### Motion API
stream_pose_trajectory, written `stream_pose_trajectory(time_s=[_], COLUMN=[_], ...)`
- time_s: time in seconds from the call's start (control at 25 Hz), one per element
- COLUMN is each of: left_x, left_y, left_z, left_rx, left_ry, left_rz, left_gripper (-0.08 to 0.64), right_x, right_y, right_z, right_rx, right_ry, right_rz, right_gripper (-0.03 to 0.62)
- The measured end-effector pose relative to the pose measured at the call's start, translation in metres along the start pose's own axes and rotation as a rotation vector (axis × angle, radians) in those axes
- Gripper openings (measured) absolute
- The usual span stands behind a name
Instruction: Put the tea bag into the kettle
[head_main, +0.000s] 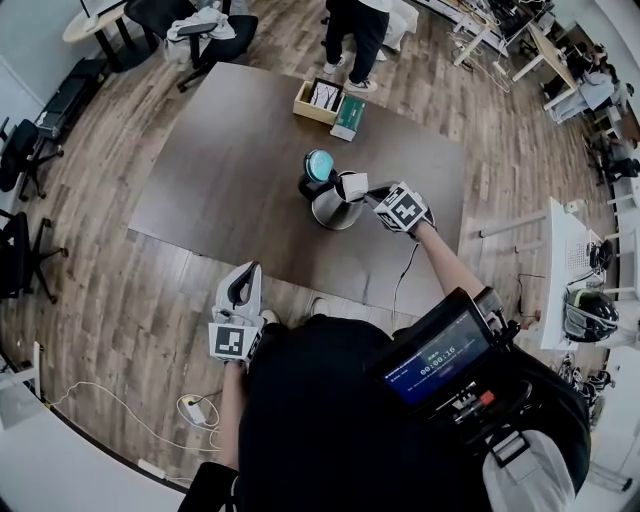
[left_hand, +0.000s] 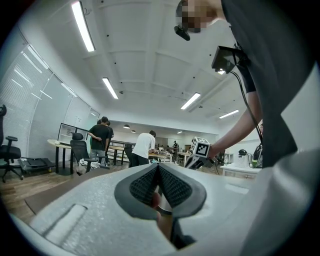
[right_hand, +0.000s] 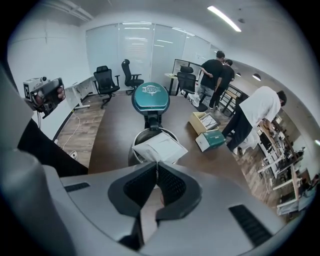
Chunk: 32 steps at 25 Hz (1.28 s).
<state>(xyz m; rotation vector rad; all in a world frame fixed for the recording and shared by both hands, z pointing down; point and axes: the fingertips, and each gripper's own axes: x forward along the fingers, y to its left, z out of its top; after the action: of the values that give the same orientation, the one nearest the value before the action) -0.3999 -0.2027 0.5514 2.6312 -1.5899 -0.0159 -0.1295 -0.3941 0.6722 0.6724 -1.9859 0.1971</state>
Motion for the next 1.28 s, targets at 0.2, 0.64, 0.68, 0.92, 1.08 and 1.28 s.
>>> stream_pose_trajectory(time_s=[0.2, 0.64, 0.68, 0.92, 1.08, 1.28], left_x=[0.002, -0.002, -0.003, -0.012, -0.015, -0.024], left_y=[0.0, 0.002, 0.003, 0.003, 0.003, 0.007], left_z=[-0.001, 0.005, 0.003, -0.002, -0.005, -0.005], left_rx=[-0.014, -0.015, -0.015, -0.018, -0.014, -0.022], left_ry=[-0.005, -0.022, -0.025, -0.019, -0.022, -0.026], left_rz=[-0.001, 0.02, 0.023, 0.036, 0.049, 0.082], left_gripper=[0.0, 0.0, 0.0, 0.0, 0.0, 0.0], right_x=[-0.001, 0.01, 0.012, 0.021, 0.029, 0.04], right_y=[-0.001, 0.0, -0.001, 0.0, 0.002, 0.008], right_z=[0.003, 0.022, 0.021, 0.016, 0.02, 0.019], right_rx=[-0.039, -0.108, -0.114, -0.197, -0.264, -0.334], right_ry=[0.021, 0.042, 0.053, 0.133, 0.178, 0.227], right_rz=[0.015, 0.031, 0.035, 0.061, 0.088, 0.102], right_gripper=[0.018, 0.018, 0.018, 0.018, 0.018, 0.018])
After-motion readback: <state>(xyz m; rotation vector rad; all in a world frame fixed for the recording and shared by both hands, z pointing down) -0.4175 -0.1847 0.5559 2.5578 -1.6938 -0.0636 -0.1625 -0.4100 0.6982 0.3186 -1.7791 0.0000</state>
